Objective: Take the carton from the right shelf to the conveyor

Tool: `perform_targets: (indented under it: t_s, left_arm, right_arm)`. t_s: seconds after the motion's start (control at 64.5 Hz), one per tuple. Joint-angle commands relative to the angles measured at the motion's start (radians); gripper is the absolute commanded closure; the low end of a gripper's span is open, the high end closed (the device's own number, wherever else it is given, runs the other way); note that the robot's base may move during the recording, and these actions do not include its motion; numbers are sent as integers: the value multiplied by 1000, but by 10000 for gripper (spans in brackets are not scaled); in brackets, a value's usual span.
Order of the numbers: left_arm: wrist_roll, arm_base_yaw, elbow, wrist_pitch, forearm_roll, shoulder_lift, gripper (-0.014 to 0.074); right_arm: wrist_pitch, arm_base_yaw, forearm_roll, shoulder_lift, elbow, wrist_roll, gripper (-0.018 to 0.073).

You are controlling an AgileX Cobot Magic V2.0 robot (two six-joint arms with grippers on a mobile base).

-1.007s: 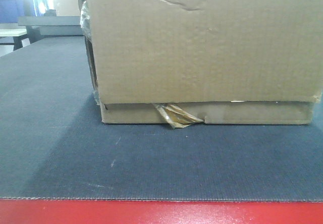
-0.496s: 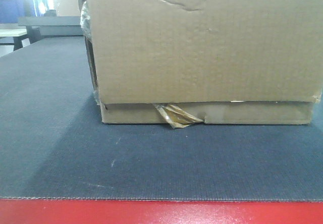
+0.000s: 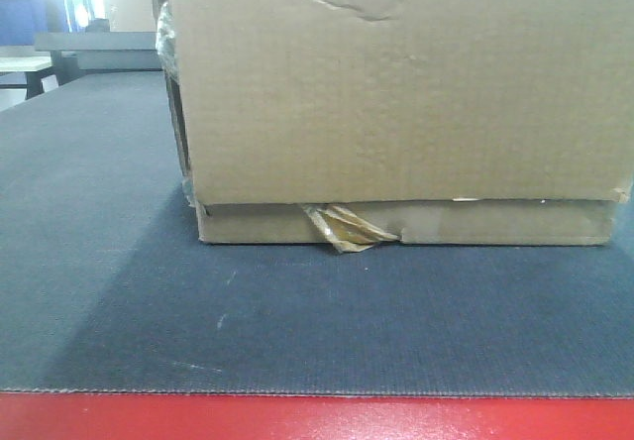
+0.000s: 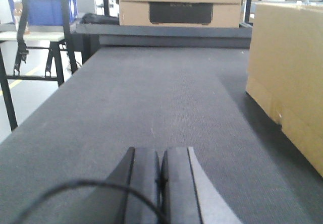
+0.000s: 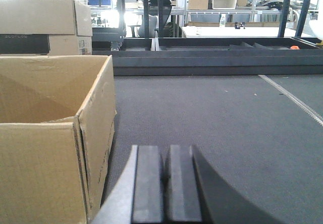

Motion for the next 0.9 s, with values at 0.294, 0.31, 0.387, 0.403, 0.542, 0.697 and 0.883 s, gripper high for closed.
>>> perform_targets:
  t_s: [0.294,0.31,0.387,0.403,0.542,0.697,0.883]
  left_arm:
    - [4,2,-2,-37,-7,-7,602]
    - [4,2,-2,-37,-7,-7,602]
    - [4,2,-2,-37,-7,-7,602]
    - [4,2,-2,-37,-7,-7,602]
    - [4,2,-2,-37,-7,-7,602]
    - [4,2,-2,-37,-7,-7,602]
    - [4,2,-2,-37,-7,-7,602]
  right_arm:
    - [-23,-6,-14,-6,1,-9,629]
    - [-23,-6,-14,-6,1,-9,629]
    - [-23,-6,-14,-6,1,-9,629]
    - [-23,-6,-14,-6,1,-9,629]
    - [-23,-6,-14,-6,1,-9,629]
    - [-43,-6,-14,-6,1,-9,629]
    - [-118,-24,147,-6,77,-222,629]
